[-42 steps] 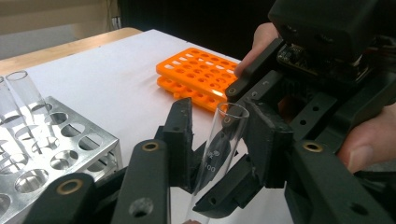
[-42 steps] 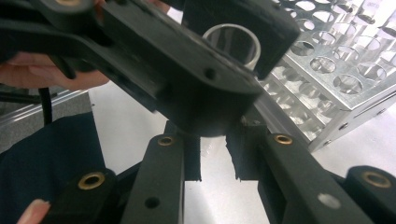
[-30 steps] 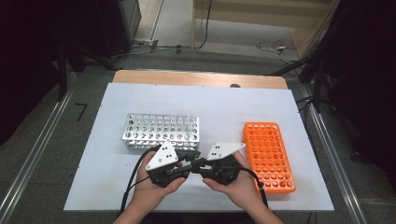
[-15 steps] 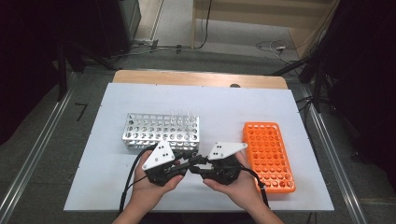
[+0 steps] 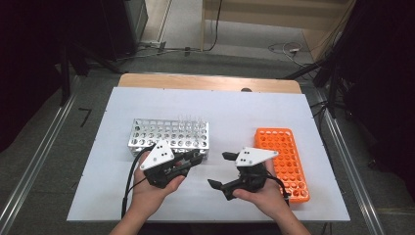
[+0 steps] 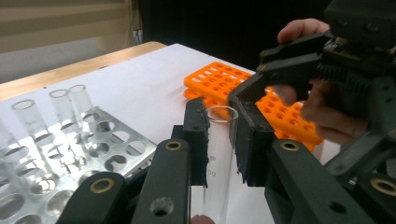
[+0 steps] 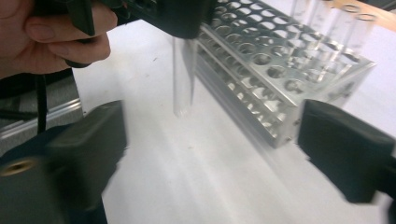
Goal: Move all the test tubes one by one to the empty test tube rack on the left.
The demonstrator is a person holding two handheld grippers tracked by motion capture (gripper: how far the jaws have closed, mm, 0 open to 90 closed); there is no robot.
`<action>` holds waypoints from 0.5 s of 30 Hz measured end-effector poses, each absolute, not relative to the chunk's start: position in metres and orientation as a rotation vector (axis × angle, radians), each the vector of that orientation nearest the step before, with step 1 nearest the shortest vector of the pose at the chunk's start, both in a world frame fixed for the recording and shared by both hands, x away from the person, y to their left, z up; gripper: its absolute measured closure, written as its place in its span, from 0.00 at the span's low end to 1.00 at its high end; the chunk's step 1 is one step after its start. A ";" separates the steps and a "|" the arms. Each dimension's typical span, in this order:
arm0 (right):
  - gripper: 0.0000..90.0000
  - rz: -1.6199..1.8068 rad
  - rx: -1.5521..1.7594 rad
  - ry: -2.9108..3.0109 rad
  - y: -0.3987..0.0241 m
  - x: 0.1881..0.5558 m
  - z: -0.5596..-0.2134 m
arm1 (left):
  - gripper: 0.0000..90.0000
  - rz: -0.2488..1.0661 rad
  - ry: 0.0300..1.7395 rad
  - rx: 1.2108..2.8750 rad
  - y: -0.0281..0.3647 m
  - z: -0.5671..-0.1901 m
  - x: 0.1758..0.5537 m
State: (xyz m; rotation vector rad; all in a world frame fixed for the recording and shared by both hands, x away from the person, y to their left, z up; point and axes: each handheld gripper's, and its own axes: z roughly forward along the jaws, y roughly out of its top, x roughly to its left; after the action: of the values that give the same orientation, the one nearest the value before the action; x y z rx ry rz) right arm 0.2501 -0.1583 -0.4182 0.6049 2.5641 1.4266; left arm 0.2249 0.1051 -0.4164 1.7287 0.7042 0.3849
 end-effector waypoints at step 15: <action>0.00 1.505 0.730 2.427 -0.223 0.257 -0.415 | 0.84 0.432 0.755 1.691 0.127 -0.409 0.235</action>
State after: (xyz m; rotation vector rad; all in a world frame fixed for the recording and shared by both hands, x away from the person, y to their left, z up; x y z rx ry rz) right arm 0.2568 -0.2226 -0.4154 0.7299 2.4266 1.5049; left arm 0.2349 0.1275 -0.4093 1.6908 0.7554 0.4325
